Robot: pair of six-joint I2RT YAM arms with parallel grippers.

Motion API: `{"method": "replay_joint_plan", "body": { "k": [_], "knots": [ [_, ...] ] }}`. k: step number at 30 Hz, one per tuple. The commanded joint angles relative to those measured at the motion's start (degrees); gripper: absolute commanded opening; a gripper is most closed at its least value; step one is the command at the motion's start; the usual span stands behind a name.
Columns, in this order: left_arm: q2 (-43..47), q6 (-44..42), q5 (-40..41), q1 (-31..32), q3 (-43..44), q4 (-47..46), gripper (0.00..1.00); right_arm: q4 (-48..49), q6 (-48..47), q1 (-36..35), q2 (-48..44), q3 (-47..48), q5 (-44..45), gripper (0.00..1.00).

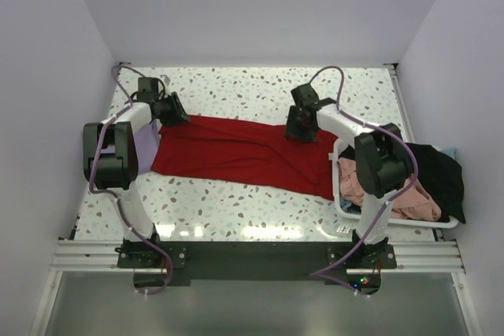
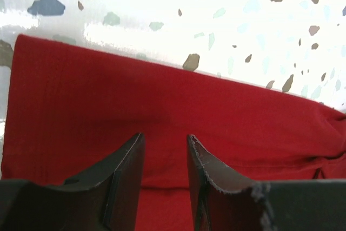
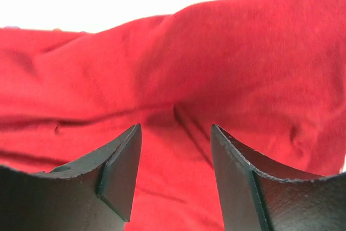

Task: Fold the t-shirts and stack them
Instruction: Fold the tshirt

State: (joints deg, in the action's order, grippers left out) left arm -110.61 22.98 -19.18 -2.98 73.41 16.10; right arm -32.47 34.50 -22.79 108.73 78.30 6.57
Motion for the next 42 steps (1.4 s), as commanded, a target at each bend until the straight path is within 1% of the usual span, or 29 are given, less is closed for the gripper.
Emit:
{"method": "replay_joint_plan", "body": {
  "k": [1, 4, 7, 8, 10, 13, 14, 16, 17, 19, 20, 21, 22, 23, 25, 26, 28, 37, 38, 39, 42],
  "knots": [
    [-0.7, 0.3, -1.2, -0.3, 2.6, -2.4, 0.41, 2.1, -0.3, 1.1, 1.9, 3.3, 1.3, 0.57],
    [-1.4, 0.1, -0.9, -0.3, 2.7, -2.5, 0.41, 3.5, -0.3, 1.5, 3.5, 3.0, 0.2, 0.55],
    [-2.2, 0.0, -1.1, -0.3, 3.1, -2.3, 0.41, 4.3, 0.0, 2.0, 4.5, 2.7, -1.5, 0.47],
    [-2.3, 0.1, -1.2, -0.3, 3.4, -2.2, 0.41, 4.2, 0.2, 2.0, 4.5, 2.9, -1.9, 0.43],
    [-2.6, 0.0, -1.0, -0.3, 3.6, -2.1, 0.41, 3.8, 0.4, 2.0, 4.0, 2.7, -2.3, 0.41],
    [-3.0, 0.0, -0.6, -0.3, 3.8, -1.9, 0.41, 2.8, 0.6, 2.0, 2.9, 2.5, -2.8, 0.34],
    [-3.1, 0.0, -0.4, -0.3, 3.8, -1.8, 0.41, 2.6, 0.8, 2.0, 2.7, 2.4, -3.0, 0.28],
    [-3.6, 0.0, -0.2, -0.3, 3.8, -1.7, 0.41, 2.5, 1.1, 2.0, 1.9, 1.6, -3.2, 0.22],
    [-3.6, 0.1, -0.3, -0.3, 3.8, -1.6, 0.41, 2.5, 1.5, 2.0, 1.7, 1.3, -3.2, 0.16],
    [-3.9, 0.0, -0.2, -0.3, 3.7, -1.6, 0.41, 2.7, 1.7, 2.0, 1.1, 0.5, -3.3, 0.12],
    [-4.0, 0.0, -0.3, -0.3, 3.7, -1.6, 0.41, 2.8, 2.0, 2.0, 0.9, 0.3, -3.3, 0.06],
    [-4.1, 0.1, -0.3, -0.3, 3.7, -1.6, 0.41, 2.8, 2.0, 2.0, 0.9, 0.4, -3.2, 0.04],
    [-4.1, 0.0, -0.3, -0.3, 3.8, -1.5, 0.41, 2.6, 1.9, 2.0, 0.8, 0.4, -3.1, 0.03],
    [-4.1, 0.0, -0.3, -0.4, 3.8, -1.5, 0.41, 2.6, 1.9, 2.0, 0.9, 0.5, -3.0, 0.06],
    [-4.1, -0.1, -0.3, -0.3, 3.8, -1.3, 0.41, 1.9, 1.7, 2.0, 1.0, 1.1, -2.4, 0.14],
    [-4.0, -0.1, -0.4, -0.3, 3.8, -1.4, 0.41, 1.7, 1.6, 2.0, 1.2, 1.3, -2.2, 0.21],
    [-4.0, -0.3, -0.3, -0.4, 3.8, -1.2, 0.41, 1.3, 1.6, 2.0, 1.4, 1.5, -1.9, 0.26],
    [-3.9, -0.1, -0.8, -0.4, 3.3, -1.6, 0.41, 0.4, 2.4, 1.9, -0.4, 0.6, -2.0, 0.29],
    [-3.9, -0.1, -0.8, -0.4, 3.2, -1.6, 0.41, 0.4, 2.7, 1.8, -0.6, 0.4, -2.1, 0.3],
    [-4.0, -0.1, -0.9, -0.4, 3.1, -1.7, 0.41, 0.4, 3.3, 1.6, -1.6, -0.4, -2.3, 0.32],
    [-4.0, -0.1, -0.9, -0.3, 3.0, -1.7, 0.41, 0.5, 3.6, 1.5, -2.1, -1.0, -2.1, 0.35]
  ]
}}
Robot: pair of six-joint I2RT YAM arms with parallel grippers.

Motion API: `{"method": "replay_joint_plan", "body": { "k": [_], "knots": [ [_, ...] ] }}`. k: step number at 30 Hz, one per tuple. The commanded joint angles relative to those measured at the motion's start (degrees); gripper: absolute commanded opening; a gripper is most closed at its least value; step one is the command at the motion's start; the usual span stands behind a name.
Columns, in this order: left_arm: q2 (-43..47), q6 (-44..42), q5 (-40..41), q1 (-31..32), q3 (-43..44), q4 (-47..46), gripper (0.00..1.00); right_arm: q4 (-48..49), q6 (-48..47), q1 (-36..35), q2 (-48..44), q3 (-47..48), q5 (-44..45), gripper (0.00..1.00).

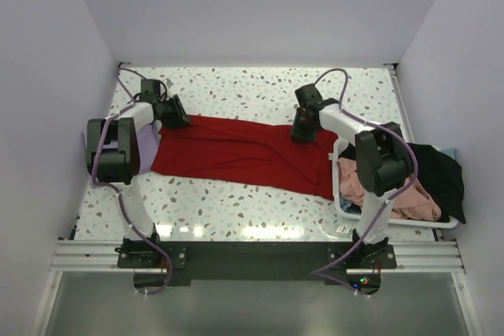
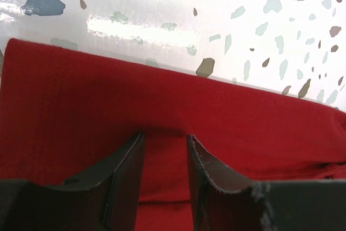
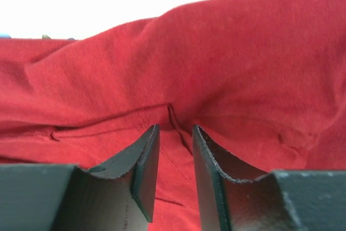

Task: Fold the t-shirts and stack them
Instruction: Fold the tshirt

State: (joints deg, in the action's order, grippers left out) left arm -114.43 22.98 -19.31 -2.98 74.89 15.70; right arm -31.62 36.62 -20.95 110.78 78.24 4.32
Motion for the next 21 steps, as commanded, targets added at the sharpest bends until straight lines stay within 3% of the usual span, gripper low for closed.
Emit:
{"method": "replay_joint_plan", "body": {
  "k": [1, 6, 21],
  "knots": [
    [-0.3, -0.1, -0.8, -0.4, 1.5, -1.4, 0.41, -0.4, 1.4, -0.4, -4.3, -1.2, 0.2, 0.35],
    [-0.5, -0.1, -1.1, -0.4, 1.4, -1.5, 0.41, -0.6, 1.5, -0.4, -3.6, -1.2, 0.0, 0.37],
    [-0.9, -0.5, -1.2, -0.4, 1.6, -1.4, 0.41, -0.7, 0.6, -0.5, -0.7, 0.5, -2.0, 0.26]
  ]
}}
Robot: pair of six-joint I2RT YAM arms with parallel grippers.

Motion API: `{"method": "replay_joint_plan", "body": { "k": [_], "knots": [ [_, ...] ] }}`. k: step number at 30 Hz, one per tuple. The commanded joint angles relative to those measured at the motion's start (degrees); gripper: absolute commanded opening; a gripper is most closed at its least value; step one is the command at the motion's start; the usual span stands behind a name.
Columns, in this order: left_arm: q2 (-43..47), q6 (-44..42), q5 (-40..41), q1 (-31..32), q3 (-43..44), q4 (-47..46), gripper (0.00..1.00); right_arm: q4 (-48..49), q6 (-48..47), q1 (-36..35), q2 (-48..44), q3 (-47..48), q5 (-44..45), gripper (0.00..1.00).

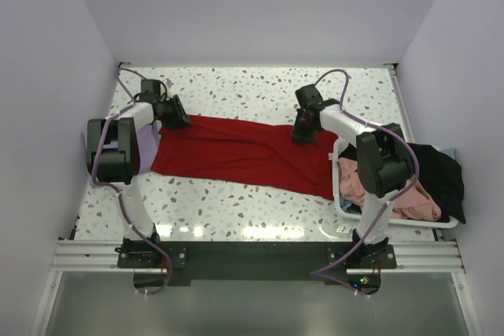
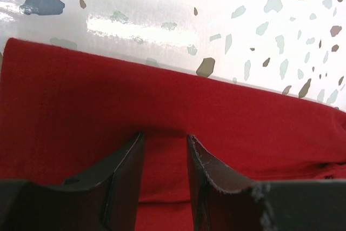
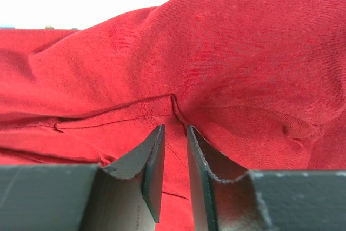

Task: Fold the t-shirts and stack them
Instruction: Fold the tshirt

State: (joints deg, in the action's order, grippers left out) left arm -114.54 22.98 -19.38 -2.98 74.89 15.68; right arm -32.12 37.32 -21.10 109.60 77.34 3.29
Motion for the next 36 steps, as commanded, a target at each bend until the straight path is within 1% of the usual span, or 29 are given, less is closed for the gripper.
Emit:
{"method": "replay_joint_plan", "body": {
  "k": [1, 4, 10, 13, 14, 15, 16, 19, 28, 36],
  "knots": [
    [-0.8, -0.5, -1.1, -0.3, 1.6, -1.4, 0.41, -0.2, -0.1, -0.3, 0.6, 1.6, -1.0, 0.24],
    [-0.9, -0.5, -1.2, -0.4, 1.7, -1.3, 0.41, -0.4, -0.4, -0.4, 1.3, 2.1, -1.7, 0.22],
    [-0.8, -0.7, -1.3, -0.3, 1.8, -1.0, 0.41, -0.4, -0.7, -0.5, 2.8, 2.6, -1.9, 0.22],
    [-0.9, -0.8, -1.3, -0.4, 2.1, -0.9, 0.41, -0.2, -0.7, -0.5, 3.2, 2.7, -1.8, 0.14],
    [-0.9, -0.8, -1.3, -0.4, 2.1, -0.9, 0.41, -0.1, -0.6, -0.4, 3.2, 2.8, -1.9, 0.09],
    [-0.9, -0.8, -1.3, -0.4, 2.2, -0.8, 0.41, -0.1, -0.7, -0.5, 3.2, 2.8, -1.8, 0.01],
    [-0.9, -0.7, -1.3, -0.4, 2.2, -0.9, 0.41, -0.1, -0.6, -0.5, 3.3, 2.9, -1.7, 0.0],
    [-1.0, -0.7, -1.4, -0.4, 2.2, -0.8, 0.41, -0.3, -0.8, -0.5, 3.3, 3.2, -1.9, 0.0],
    [-0.8, -0.9, -1.3, -0.4, 1.6, -1.0, 0.41, -1.9, -1.4, -1.3, -2.8, 1.7, -2.7, 0.0],
    [0.0, -0.9, -1.5, -0.4, 0.9, -1.3, 0.41, -1.3, 0.5, -5.5, -5.4, -2.6, -3.2, 0.0]
  ]
}}
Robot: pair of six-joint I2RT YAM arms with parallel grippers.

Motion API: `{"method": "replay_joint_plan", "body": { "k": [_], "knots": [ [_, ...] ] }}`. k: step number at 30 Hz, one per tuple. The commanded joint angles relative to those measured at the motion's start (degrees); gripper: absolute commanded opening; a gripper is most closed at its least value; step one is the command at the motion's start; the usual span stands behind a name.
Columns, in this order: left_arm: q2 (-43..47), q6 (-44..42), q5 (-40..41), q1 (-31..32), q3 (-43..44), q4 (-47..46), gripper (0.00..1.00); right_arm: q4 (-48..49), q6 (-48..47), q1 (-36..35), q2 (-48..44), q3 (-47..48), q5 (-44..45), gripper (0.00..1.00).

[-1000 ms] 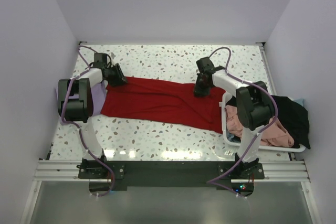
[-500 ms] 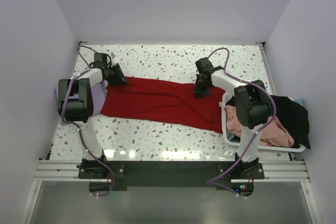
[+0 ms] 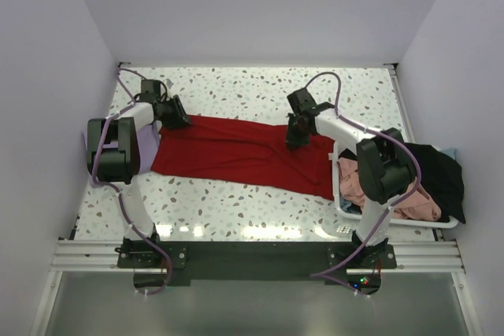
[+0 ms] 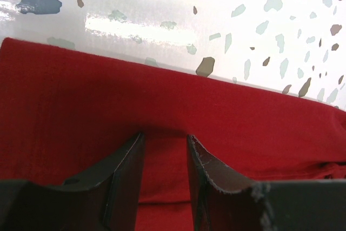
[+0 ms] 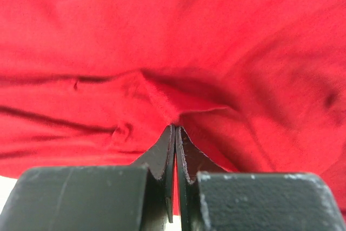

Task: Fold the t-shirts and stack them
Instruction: Fold the tshirt

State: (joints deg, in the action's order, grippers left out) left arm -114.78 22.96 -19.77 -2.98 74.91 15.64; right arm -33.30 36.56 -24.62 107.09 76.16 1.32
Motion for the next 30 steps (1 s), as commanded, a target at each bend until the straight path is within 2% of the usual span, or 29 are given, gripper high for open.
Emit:
{"method": "replay_joint_plan", "body": {
  "k": [1, 30],
  "knots": [
    [0.3, -1.0, -1.1, -0.4, 0.8, -1.1, 0.41, 0.0, 1.3, -2.4, -3.1, -1.9, -1.1, 0.0],
    [5.4, -2.3, -1.5, -0.4, -4.3, -1.1, 0.41, -1.4, 3.9, -15.9, -6.3, -4.3, 0.3, 0.0]
  ]
}}
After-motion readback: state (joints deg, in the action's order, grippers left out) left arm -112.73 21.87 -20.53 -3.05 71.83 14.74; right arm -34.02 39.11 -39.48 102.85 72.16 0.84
